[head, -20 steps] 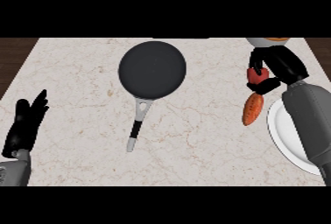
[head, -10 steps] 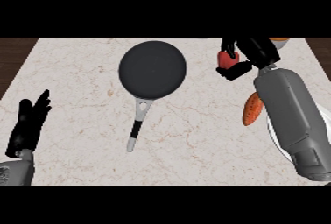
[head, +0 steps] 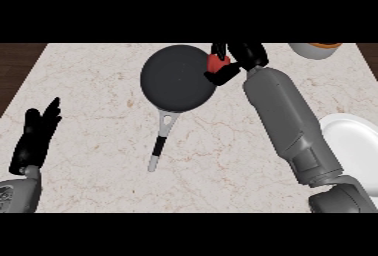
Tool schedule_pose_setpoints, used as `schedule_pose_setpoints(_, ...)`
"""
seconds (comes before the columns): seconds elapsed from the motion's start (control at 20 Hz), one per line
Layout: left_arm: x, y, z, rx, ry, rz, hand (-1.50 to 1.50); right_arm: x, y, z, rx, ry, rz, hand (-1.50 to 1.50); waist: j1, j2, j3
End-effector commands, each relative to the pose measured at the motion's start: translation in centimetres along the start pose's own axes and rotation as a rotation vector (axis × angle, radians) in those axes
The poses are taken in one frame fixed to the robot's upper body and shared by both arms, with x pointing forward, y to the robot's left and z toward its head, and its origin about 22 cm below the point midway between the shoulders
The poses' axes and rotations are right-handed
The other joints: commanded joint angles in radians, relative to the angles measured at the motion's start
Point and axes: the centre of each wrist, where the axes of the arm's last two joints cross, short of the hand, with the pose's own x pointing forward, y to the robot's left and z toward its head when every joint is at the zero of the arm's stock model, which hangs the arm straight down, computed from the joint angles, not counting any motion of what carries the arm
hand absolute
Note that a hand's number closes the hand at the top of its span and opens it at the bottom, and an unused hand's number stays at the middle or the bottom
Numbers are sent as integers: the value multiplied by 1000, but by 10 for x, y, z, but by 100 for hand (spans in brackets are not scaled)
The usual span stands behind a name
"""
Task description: Pick the bell pepper from the plate and place it in the pan
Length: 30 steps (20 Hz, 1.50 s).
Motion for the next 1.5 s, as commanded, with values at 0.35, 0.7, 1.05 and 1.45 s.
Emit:
schedule_pose_setpoints(0.35, 22, -12, -11, -50, -58, -33, 0, 12, 46, -6, 29, 99, -38, 150, 69, 30, 0)
schedule_pose_setpoints(0.7, 25, -8, -10, -76, -73, -11, 0, 4, 58, 1, 74, 130, -92, 150, 103, 39, 0)
schedule_pose_setpoints(1.05, 42, -21, -14, -104, -106, -26, 0, -6, 69, 10, 115, 214, -251, -150, 154, 55, 1)
schedule_pose_setpoints(1.45, 49, -36, -17, -126, -121, -35, 0, -10, 72, 14, 31, 164, -351, -150, 175, 55, 3)
